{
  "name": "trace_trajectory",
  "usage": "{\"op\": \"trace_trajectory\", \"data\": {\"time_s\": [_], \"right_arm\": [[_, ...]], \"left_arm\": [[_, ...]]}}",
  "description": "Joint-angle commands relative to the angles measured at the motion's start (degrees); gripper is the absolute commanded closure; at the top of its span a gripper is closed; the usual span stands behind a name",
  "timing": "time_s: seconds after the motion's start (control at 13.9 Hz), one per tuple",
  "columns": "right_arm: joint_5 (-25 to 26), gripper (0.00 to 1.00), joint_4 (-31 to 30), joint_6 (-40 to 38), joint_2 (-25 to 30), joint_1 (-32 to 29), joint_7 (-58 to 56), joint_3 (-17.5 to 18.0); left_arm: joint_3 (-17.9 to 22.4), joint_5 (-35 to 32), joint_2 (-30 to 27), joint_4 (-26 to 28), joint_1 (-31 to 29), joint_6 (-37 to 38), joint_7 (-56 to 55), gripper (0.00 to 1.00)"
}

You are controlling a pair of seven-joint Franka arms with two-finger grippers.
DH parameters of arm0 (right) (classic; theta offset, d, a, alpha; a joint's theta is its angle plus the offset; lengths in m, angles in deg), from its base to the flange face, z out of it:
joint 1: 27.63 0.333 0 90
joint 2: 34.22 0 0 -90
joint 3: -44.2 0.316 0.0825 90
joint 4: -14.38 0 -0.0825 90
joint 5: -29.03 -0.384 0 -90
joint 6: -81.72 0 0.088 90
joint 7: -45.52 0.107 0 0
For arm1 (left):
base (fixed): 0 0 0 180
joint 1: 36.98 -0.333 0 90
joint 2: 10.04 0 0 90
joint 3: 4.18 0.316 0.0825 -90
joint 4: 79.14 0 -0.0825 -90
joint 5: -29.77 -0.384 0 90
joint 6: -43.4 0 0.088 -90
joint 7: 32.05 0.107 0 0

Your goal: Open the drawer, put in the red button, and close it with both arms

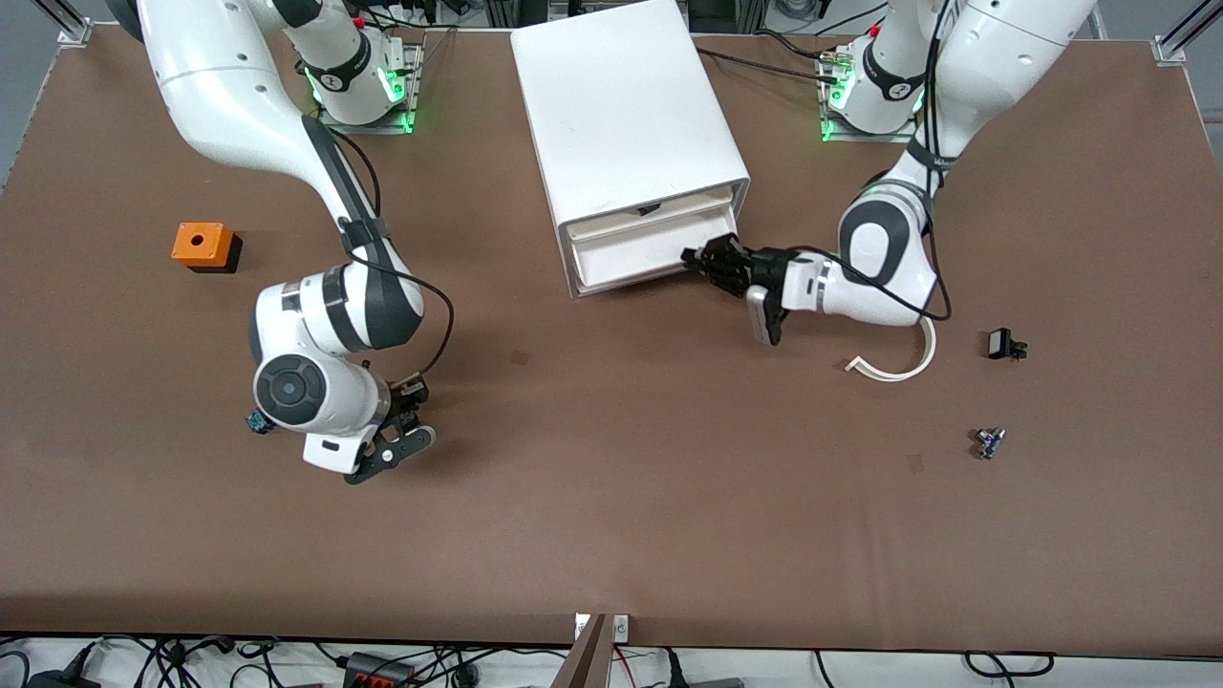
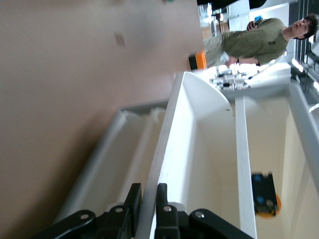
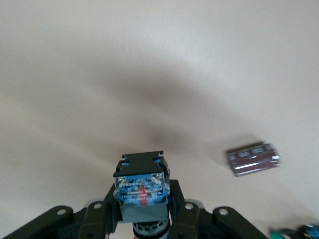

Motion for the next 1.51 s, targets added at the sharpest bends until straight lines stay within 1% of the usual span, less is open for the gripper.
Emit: {"op": "trace_trajectory", "data": {"time_s": [0.0, 0.07, 0.14, 0.29, 0.36, 0.43, 0.5, 0.65, 0.72, 0.87, 1.08, 1.3, 1.44], "right_arm": [[-1.0, 1.0, 6.9, -5.0, -0.3, 0.0, -0.3, 0.2], [-1.0, 1.0, 7.3, -5.3, 0.4, 0.1, -0.2, 0.3], [-1.0, 1.0, 7.4, -5.1, 1.6, 1.1, 1.2, 0.2], [-1.1, 1.0, 7.5, -4.8, 1.8, 2.4, 7.0, 0.5], [-1.1, 1.0, 7.6, -4.6, 2.0, 3.0, 8.9, 1.4], [-1.0, 1.0, 8.9, -4.7, 2.0, 3.6, 10.4, 2.4], [-1.0, 1.0, 10.4, -5.0, 2.0, 4.7, 12.0, 2.6], [-1.0, 1.0, 11.2, -5.1, 2.3, 8.2, 15.0, 2.5], [-1.0, 1.0, 11.2, -4.9, 3.3, 9.9, 16.8, 2.5], [-1.0, 1.0, 11.4, -4.5, 3.7, 13.8, 22.4, 2.5], [-1.0, 1.0, 11.5, -3.5, 3.6, 19.4, 32.3, 2.5], [-1.1, 1.0, 11.5, -1.2, 3.2, 22.6, 41.6, 3.5], [-1.2, 1.0, 11.4, 0.2, 2.3, 24.6, 46.8, 3.5]], "left_arm": [[0.1, -2.4, 6.3, -8.4, -2.0, 1.4, -1.1, 0.85], [0.1, -2.7, 6.2, -8.7, -2.6, 1.7, -1.2, 0.6], [0.0, -2.8, 6.0, -8.7, -3.0, 2.0, -1.0, 0.01], [0.2, -4.0, 4.4, -9.1, -4.1, 5.5, -1.2, 0.0], [0.1, -5.5, 3.6, -9.9, -6.0, 6.5, -1.2, 0.0], [0.1, -7.7, 2.8, -10.4, -7.2, 9.2, -1.7, 0.0], [0.1, -9.5, 0.9, -10.4, -8.4, 11.8, -3.8, 0.0], [0.1, -13.6, -2.8, -10.7, -10.0, 16.1, -12.9, 0.0], [0.2, -17.2, -3.5, -13.2, -10.1, 19.0, -18.5, 0.0], [0.2, -27.3, -3.5, -19.3, -10.2, 25.3, -29.9, 0.0], [0.1, -38.3, -3.4, -25.9, -10.6, 29.8, -43.4, 0.0], [-0.3, -48.9, -3.5, -29.5, -10.3, 31.2, -54.2, 0.0], [-0.4, -55.9, -3.3, -30.9, -9.8, 30.8, -57.0, 0.0]]}}
